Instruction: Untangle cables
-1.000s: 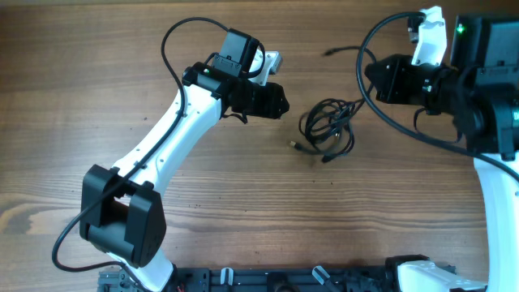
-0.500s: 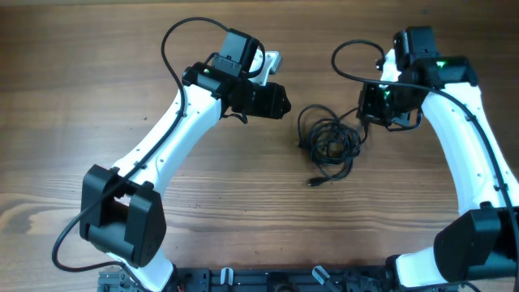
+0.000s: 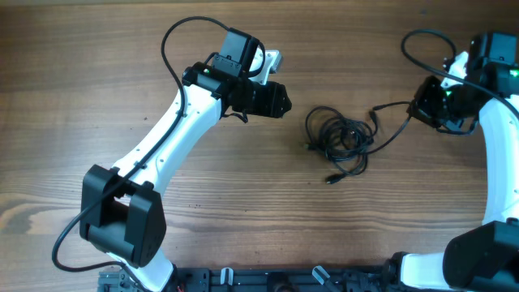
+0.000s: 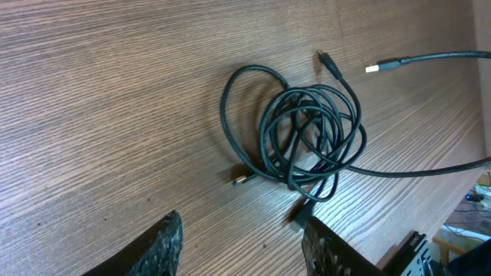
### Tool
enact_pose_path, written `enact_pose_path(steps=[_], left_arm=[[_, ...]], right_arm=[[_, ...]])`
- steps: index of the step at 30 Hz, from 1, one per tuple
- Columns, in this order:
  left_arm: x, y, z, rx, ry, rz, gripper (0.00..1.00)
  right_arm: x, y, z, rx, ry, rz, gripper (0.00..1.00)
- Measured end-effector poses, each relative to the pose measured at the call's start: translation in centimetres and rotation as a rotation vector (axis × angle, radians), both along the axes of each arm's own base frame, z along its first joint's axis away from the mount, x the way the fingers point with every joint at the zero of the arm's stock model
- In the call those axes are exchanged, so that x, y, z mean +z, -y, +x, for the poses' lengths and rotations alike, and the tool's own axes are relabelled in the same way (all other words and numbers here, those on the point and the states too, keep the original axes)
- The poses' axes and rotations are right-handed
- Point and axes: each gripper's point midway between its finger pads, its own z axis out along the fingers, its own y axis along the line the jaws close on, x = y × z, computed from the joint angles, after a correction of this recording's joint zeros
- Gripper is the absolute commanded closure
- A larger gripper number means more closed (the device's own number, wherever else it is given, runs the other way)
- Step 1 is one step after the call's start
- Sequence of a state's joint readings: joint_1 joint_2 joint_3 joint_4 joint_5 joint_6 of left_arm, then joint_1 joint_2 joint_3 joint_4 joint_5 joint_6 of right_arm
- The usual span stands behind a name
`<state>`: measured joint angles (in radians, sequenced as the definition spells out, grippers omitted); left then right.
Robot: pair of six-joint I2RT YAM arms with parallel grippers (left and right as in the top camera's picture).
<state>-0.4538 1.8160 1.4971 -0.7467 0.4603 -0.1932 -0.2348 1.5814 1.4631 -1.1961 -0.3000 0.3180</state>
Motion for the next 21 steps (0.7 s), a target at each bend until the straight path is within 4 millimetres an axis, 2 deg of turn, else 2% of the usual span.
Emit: enact_pose_path(steps=[2,6,8,9,10,11,14,17,21], left_arm=[[0.0,0.0,0.0,0.000,0.000,0.000,0.48],[0.3,0.3,0.5,0.000,0.027,-0.014,0.49],[0.8,0.4,1.3,0.004,0.059,-0.029,0.48],[1.0,0.3,1.7,0.009,0.072,-0.035,0.48],[1.3,0.0,2.3,0.020,0.088,-0.050,0.48],[1.5,-0.5,3.0,0.035,0.100,-0.061,0.48],[1.9,-3.0,4.7,0.090,0.106,-0.085,0.48],[2.3,-5.4,5.7,0.137,0.095,-0.110,0.47],[2.6,-5.4,5.4,0.129,0.080,-0.131,0.46]], right_arm=[[0.6,-1.4,0.5,0.098,0.054,0.061,0.96],[2.5,-6.4,1.6,0.319,0.190,0.193,0.94],[3.1,-8.9,1.9,0.403,0.233,0.219,0.87],[3.3,-10.5,1.9,0.455,0.247,0.232,0.82],[3.4,-12.2,1.6,0.508,0.255,0.245,0.65],[3.5,-14.1,1.1,0.568,0.257,0.254,0.53],[3.0,-17.4,-0.5,0.669,0.222,0.229,0.40],[1.8,-17.7,-1.4,0.677,0.157,0.129,0.34],[1.1,-15.1,-0.3,0.586,0.140,0.042,0.33]])
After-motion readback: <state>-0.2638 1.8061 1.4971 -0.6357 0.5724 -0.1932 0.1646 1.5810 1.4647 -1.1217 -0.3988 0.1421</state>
